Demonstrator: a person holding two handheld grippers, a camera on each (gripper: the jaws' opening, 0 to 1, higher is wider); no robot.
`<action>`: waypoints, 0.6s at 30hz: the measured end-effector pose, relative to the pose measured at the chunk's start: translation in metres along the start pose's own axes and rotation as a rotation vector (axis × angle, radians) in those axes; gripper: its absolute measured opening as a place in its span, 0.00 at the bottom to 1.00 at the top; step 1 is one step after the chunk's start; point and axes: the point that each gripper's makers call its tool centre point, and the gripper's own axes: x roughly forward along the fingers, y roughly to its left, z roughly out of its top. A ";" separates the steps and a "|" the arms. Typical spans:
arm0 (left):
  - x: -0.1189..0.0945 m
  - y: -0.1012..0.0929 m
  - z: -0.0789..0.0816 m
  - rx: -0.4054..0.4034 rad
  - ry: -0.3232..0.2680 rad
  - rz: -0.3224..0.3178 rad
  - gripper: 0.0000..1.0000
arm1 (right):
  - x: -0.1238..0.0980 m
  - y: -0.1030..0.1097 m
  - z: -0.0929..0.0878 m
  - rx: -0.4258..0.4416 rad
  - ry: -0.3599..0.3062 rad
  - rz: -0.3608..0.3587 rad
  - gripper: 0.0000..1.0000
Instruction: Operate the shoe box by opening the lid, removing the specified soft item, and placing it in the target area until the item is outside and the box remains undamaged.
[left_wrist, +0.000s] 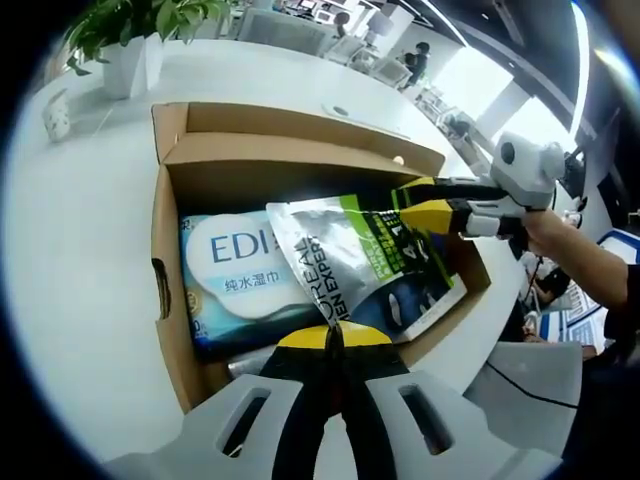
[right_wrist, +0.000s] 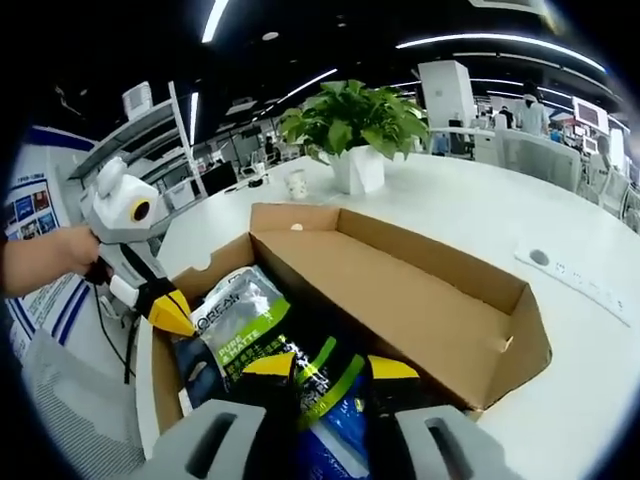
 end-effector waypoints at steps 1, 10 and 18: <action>0.000 0.000 0.000 0.002 0.000 0.001 0.00 | -0.002 -0.002 0.001 0.001 -0.001 -0.001 0.12; 0.000 -0.001 0.001 0.022 -0.004 0.011 0.00 | -0.010 0.001 0.004 -0.005 -0.011 0.011 0.00; -0.002 -0.005 0.003 0.017 -0.007 0.015 0.00 | -0.017 0.004 0.011 -0.051 -0.026 0.019 0.00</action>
